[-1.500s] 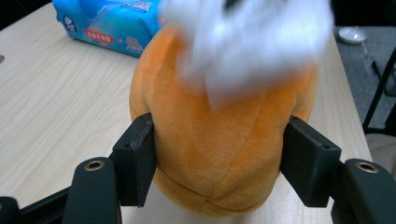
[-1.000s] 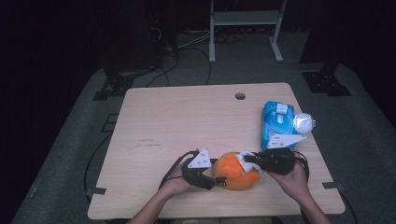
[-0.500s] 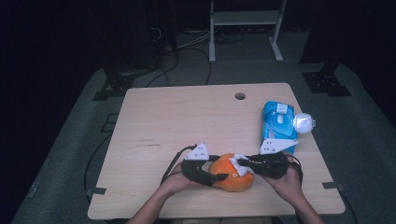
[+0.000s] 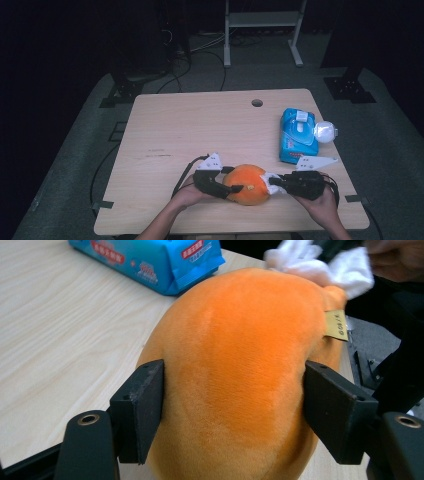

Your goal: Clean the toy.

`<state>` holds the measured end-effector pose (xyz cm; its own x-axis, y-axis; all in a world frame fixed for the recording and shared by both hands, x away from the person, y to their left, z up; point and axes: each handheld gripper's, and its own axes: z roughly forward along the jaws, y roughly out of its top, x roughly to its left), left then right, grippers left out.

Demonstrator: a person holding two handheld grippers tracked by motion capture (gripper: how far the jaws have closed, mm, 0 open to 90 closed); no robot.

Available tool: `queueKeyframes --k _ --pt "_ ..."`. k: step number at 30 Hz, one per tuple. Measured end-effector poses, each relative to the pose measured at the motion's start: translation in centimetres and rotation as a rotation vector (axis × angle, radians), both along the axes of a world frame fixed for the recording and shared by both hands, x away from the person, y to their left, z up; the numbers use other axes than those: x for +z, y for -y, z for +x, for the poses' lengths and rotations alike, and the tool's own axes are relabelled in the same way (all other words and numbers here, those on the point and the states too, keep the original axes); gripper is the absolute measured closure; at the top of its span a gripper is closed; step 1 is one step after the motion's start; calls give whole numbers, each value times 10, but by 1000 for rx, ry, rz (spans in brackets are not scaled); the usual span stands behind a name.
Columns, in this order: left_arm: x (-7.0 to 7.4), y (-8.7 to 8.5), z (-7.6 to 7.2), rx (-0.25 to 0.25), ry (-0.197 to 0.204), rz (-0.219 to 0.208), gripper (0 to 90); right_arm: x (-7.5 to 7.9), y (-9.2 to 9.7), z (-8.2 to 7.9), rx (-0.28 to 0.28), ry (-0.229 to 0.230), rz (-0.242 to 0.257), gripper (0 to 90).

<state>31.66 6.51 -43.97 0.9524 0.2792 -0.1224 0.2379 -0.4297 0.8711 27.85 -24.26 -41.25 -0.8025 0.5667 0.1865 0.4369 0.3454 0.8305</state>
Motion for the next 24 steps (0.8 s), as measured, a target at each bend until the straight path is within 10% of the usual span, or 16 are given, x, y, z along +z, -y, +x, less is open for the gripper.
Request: queueKeyframes --k 10,18,24 --pt "2 3 -4 -15 10 10 247 2 -13 32 -14 -21 32 835" --pt "-1 2 13 12 -166 -6 31 -2 -19 29 29 -32 30 835" --pt "3 0 12 -21 -131 -66 366 3 -17 28 20 -19 15 836"
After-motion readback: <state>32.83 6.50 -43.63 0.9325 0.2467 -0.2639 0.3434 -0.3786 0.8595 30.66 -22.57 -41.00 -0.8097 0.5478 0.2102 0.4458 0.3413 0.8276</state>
